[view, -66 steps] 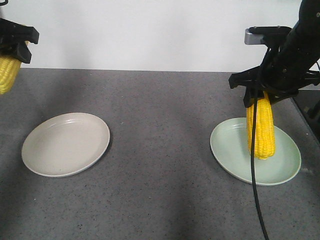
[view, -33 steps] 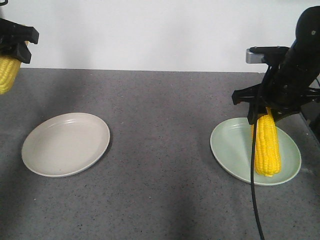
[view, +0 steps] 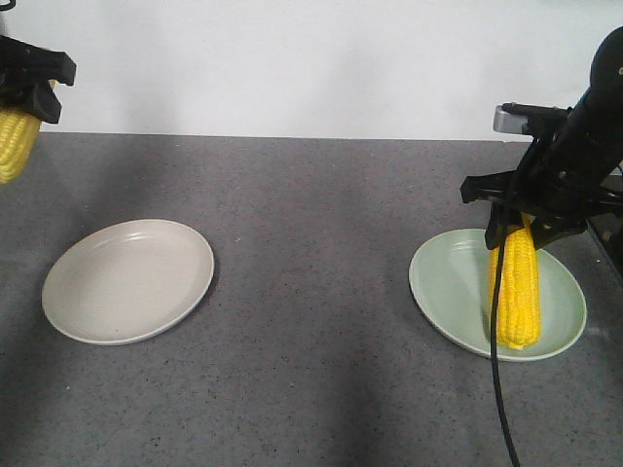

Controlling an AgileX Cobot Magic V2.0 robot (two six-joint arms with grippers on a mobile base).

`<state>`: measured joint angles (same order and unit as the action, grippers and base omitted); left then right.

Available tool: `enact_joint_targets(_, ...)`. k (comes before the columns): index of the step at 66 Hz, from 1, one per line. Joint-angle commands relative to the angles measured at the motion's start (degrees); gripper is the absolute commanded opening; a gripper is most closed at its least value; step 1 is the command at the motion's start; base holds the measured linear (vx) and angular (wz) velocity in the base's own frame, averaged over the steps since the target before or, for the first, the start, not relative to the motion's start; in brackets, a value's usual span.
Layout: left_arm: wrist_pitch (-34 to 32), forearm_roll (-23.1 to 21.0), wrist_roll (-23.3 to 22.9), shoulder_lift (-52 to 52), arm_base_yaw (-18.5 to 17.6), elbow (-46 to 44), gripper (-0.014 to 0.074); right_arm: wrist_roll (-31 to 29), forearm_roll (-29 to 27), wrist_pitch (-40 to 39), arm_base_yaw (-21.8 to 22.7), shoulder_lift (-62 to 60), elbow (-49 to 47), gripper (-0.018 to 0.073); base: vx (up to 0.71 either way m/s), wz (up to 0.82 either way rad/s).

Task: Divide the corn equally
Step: 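Lower the right gripper's corn cob onto the green plate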

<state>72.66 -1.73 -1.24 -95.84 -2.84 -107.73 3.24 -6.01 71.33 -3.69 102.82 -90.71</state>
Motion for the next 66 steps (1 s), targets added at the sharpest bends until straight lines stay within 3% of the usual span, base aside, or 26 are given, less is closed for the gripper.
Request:
enact_joint_targets(1,-1.46,-0.43,0.05,2.92,-0.05,-1.35,0.0165,-1.13,-0.37,2.23,0.08,-2.06,-1.35,0.0225,0.0,0.0)
enact_joint_targets(18,-1.46,-0.43,0.05,2.92,-0.05,-1.35,0.0165,-2.41,-0.14,2.23,0.08,-0.73,-1.35,0.0246,0.0,0.0)
enact_joint_targets(48,-1.46,-0.43,0.05,2.92,-0.05,-1.35,0.0165,-3.89,0.34,2.12,0.08,0.4,-1.35,0.0446,0.0,0.0)
enact_joint_targets(66,-1.46,-0.43,0.05,2.92,-0.05,-1.35,0.0165,-4.1,0.39,2.12,0.08,0.4,-1.52,0.0478,0.0,0.0)
